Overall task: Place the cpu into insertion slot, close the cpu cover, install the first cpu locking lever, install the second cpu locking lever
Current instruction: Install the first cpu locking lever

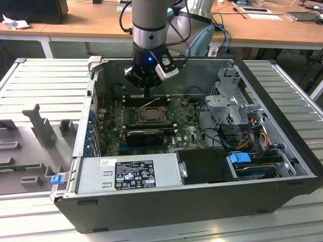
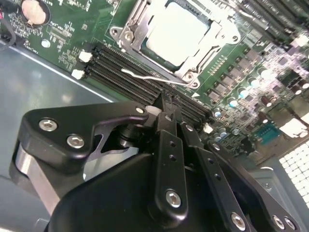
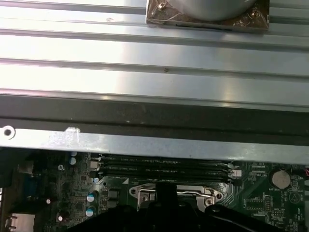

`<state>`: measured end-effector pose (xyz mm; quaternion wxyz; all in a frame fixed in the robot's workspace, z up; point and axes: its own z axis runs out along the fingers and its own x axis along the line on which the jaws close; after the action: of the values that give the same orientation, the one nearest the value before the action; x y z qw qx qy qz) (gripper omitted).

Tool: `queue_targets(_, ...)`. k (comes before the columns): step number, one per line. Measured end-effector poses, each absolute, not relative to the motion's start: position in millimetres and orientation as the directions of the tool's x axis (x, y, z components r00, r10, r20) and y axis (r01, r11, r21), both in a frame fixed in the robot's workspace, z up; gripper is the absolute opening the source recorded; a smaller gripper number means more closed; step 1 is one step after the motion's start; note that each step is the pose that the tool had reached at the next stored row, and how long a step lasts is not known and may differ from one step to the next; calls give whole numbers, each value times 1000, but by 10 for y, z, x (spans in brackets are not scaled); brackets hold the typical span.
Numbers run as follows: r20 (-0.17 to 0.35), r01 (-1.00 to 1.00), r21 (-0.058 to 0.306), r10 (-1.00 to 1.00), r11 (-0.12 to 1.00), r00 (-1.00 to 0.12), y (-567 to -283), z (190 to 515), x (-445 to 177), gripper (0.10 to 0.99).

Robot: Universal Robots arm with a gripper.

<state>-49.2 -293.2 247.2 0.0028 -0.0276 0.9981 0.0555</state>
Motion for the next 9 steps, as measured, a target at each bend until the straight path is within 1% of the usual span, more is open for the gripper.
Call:
queue_targets(2,-9,-55,117,-55,992,-998,-2936,2446,-491,106)
queue_targets(5,-9,-55,117,-54,992,-998,-2938,2351,-488,106)
queue_targets(9,-9,-55,117,-54,992,-998,-2938,2342,-487,106)
